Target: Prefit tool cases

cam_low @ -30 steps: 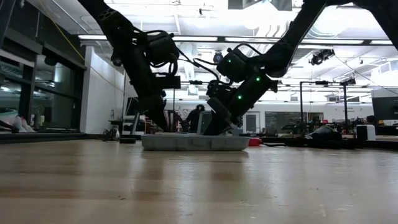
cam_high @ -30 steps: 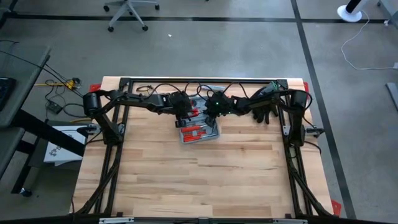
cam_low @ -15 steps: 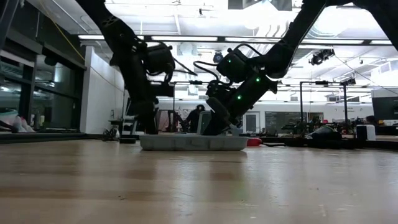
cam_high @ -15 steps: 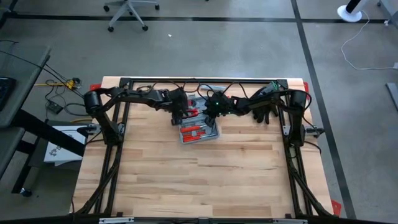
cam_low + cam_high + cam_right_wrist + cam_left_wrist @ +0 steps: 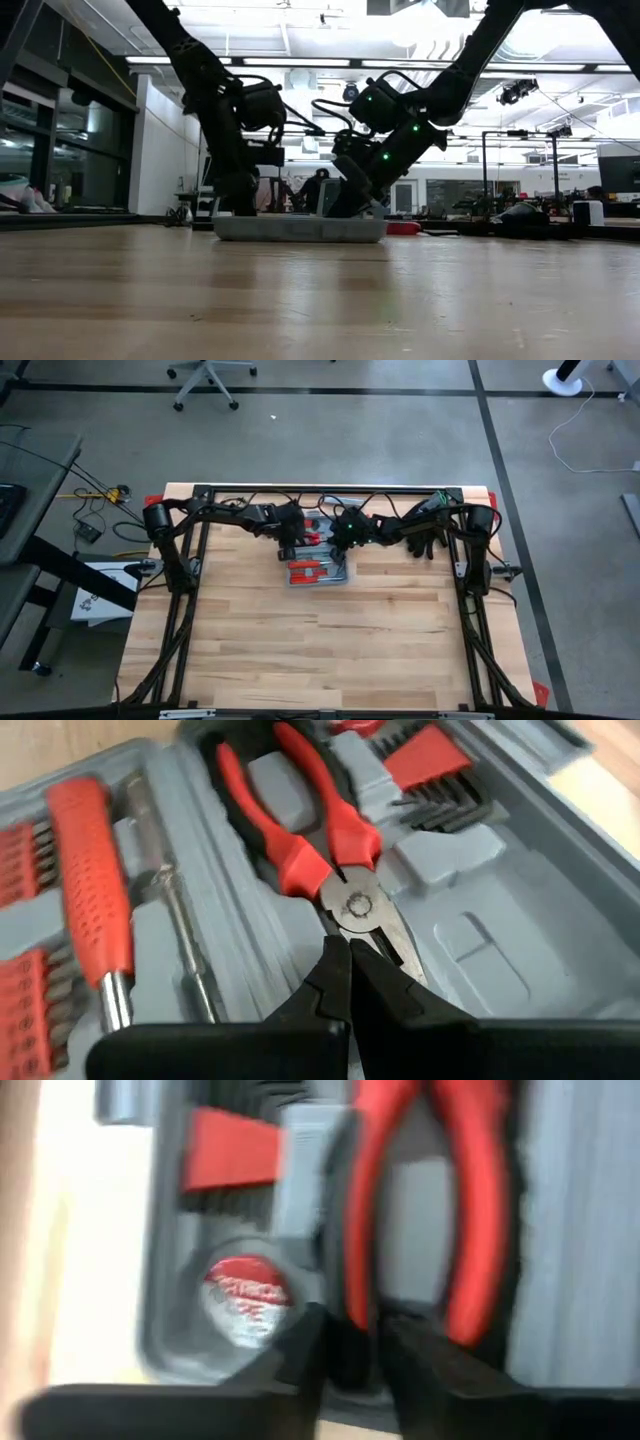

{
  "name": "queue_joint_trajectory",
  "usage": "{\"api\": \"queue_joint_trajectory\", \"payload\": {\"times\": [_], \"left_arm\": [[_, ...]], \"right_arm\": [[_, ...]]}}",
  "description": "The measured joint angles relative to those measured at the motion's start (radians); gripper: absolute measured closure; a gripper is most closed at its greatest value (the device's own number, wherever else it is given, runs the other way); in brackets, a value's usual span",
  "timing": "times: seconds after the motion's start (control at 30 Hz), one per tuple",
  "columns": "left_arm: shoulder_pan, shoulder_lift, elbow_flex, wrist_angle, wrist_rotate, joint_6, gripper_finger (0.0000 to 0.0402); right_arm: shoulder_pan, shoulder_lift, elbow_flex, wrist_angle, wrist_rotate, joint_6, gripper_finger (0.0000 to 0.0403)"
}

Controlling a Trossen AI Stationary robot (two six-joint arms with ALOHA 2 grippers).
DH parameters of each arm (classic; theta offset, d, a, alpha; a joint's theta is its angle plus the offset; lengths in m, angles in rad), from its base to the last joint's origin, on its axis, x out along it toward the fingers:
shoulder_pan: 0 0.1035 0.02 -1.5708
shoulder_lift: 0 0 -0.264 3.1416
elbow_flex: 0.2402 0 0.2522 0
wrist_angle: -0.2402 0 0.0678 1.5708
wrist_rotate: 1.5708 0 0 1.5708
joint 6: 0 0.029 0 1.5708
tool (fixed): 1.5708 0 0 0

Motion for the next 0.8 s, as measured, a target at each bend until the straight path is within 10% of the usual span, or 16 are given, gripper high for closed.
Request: {"api": "queue_joint_trajectory", "payload": {"times": [0.8], "left_arm": [[-0.084,-0.205,-0.009,0.05,-0.123,-0.038,0.0372]], "right_arm": [[0.113,-0.143,-0.007,-0.072,0.205,-0.06,0.0403]]}}
